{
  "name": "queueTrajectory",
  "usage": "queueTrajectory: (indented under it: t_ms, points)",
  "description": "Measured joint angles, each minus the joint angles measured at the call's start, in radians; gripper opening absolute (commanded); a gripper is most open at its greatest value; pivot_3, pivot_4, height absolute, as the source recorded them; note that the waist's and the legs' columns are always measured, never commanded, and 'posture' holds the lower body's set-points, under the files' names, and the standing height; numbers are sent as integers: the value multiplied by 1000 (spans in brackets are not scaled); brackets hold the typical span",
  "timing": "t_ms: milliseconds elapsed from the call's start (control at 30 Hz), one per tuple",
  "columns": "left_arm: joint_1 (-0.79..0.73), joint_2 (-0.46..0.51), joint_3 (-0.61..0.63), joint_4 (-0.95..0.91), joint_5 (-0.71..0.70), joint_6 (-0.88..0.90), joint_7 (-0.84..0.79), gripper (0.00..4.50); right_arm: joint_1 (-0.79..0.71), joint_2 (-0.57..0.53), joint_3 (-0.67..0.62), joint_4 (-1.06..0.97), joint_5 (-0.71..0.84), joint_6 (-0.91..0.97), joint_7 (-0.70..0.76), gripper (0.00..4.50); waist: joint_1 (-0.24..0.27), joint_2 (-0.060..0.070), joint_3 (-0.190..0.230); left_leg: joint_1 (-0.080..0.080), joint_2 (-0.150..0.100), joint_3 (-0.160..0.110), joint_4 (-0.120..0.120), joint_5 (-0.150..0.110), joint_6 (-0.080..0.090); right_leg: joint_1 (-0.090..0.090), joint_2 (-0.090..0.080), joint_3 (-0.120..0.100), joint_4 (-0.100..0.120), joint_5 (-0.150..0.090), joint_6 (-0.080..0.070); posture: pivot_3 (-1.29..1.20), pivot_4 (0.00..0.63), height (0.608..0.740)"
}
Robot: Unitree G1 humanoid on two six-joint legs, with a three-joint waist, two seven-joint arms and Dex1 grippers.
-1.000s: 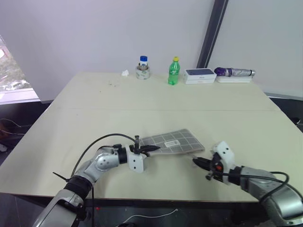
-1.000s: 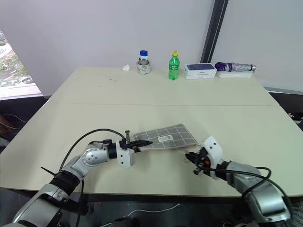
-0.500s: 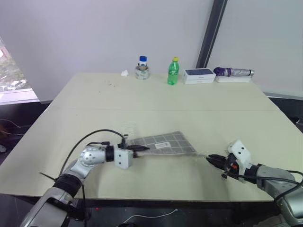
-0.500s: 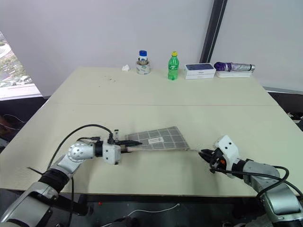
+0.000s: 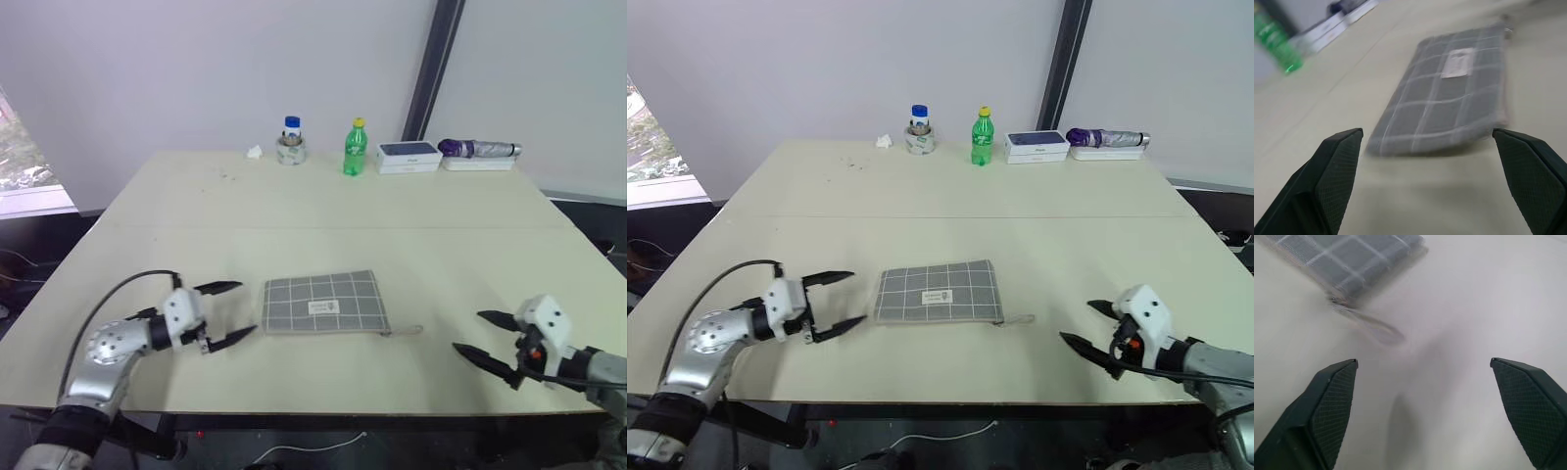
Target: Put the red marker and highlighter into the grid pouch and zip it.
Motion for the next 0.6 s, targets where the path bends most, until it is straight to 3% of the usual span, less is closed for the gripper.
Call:
queueTrajectory:
  t_ms: [200,367,600]
  points:
    - [70,61,161,-149,-72,216,62,4463,1,0,-95,72,39,-63,60,4500,-10,1,-1,2,0,1,-2,0,0,1,0,1,-1,0,0,0,150,740]
    - [179,74,245,-57,-27,221,74,4463,0,-13,-103,139,15,-100,85,4500,-11,1,0,3,0,2,-3,0,0,0,0,2,-1,0,-1,0,150,740]
    - [135,77,327,-1,-28,270,94,4463,-18,-22,-106,196,16,-99,94,4500,10,-1,1,2,-1,2,-2,-1,0,1,-4,0,-2,0,-1,0,150,740]
